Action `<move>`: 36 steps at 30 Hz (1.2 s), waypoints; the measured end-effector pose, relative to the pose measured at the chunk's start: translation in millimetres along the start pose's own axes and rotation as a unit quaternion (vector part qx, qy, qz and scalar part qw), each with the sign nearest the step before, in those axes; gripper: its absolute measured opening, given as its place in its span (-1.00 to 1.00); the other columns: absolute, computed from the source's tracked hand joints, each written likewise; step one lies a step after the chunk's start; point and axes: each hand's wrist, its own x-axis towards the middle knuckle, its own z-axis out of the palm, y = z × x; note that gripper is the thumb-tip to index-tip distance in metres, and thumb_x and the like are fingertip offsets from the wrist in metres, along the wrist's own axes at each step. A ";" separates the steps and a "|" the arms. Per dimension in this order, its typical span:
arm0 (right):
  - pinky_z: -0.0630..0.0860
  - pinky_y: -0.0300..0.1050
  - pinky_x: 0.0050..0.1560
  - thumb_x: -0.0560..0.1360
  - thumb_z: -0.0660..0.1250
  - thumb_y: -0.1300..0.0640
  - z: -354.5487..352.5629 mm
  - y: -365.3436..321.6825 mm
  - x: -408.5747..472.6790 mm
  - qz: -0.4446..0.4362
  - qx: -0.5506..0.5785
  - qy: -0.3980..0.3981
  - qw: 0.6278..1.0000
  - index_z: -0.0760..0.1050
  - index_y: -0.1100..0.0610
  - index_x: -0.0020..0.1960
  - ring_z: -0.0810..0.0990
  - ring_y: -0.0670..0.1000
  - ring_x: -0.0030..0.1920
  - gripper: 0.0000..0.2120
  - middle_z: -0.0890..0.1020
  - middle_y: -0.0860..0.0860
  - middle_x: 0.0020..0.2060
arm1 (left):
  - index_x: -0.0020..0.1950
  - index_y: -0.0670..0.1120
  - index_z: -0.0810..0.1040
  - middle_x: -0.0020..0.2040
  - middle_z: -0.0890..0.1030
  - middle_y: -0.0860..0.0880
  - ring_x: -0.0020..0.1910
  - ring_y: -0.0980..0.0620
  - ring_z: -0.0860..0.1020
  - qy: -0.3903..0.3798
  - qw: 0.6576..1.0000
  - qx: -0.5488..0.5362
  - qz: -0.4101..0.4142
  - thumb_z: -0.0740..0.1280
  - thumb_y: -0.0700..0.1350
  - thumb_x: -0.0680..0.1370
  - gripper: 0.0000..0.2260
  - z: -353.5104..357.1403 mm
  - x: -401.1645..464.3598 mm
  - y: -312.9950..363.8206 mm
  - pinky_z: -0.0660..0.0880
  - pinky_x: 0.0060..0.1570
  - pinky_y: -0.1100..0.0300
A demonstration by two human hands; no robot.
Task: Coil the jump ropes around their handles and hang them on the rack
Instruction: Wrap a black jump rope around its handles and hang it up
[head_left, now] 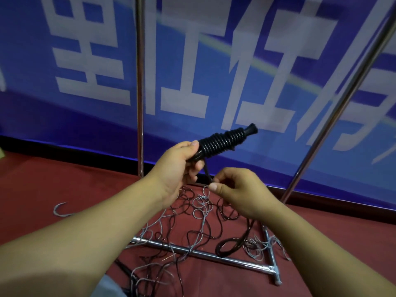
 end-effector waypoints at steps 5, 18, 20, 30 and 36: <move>0.37 -0.39 -0.38 0.54 0.43 0.00 2.3 -4.2 -1.9 0.004 -0.039 -0.023 0.999 0.53 -0.01 -0.12 0.53 -0.23 -0.44 -0.88 0.57 -0.12 -0.42 | -0.09 -0.05 0.45 -0.40 0.46 0.00 -0.44 0.07 0.32 0.029 0.999 0.029 0.007 0.17 -0.02 0.69 -0.79 0.8 4.6 -5.3 0.30 -0.37 0.21; 0.45 0.01 -0.14 0.67 0.18 0.16 4.8 -5.0 0.1 0.132 0.162 -0.026 0.977 0.57 0.11 -0.04 0.53 0.04 -0.27 -0.79 0.60 -0.01 -0.36 | -0.09 -0.06 0.49 -0.39 0.49 0.00 -0.44 0.07 0.31 0.065 0.994 0.069 0.047 0.20 -0.02 0.69 -0.79 5.8 5.1 -9.6 0.29 -0.41 0.23; 0.43 -0.05 -0.16 0.67 0.19 0.17 4.8 -7.4 0.7 0.162 0.224 -0.023 0.961 0.56 0.13 -0.04 0.49 -0.02 -0.32 -0.80 0.53 0.01 -0.35 | -0.07 -0.07 0.51 -0.38 0.50 0.00 -0.45 0.07 0.33 0.084 0.992 0.078 0.052 0.21 -0.01 0.69 -0.78 3.6 6.8 -10.1 0.31 -0.39 0.21; 0.30 -0.20 -0.47 0.61 0.31 0.07 1.9 -38.0 -11.4 0.183 0.206 -0.025 0.961 0.58 0.15 -0.09 0.37 -0.07 -0.45 -0.82 0.50 0.06 -0.30 | -0.16 -0.04 0.50 -0.35 0.54 0.01 -0.42 0.03 0.35 0.166 0.971 0.156 0.073 0.23 0.07 0.66 -0.73 -7.2 17.2 -16.9 0.34 -0.23 0.04; 0.33 -0.14 -0.38 0.63 0.32 0.01 0.9 -38.4 -17.7 0.170 0.220 -0.045 0.960 0.62 0.15 -0.11 0.37 -0.05 -0.41 -0.75 0.47 0.04 -0.34 | -0.10 -0.08 0.53 -0.33 0.55 0.03 -0.39 0.07 0.42 0.186 0.955 0.209 0.102 0.23 0.09 0.66 -0.72 -7.9 16.9 -14.1 0.37 -0.28 0.14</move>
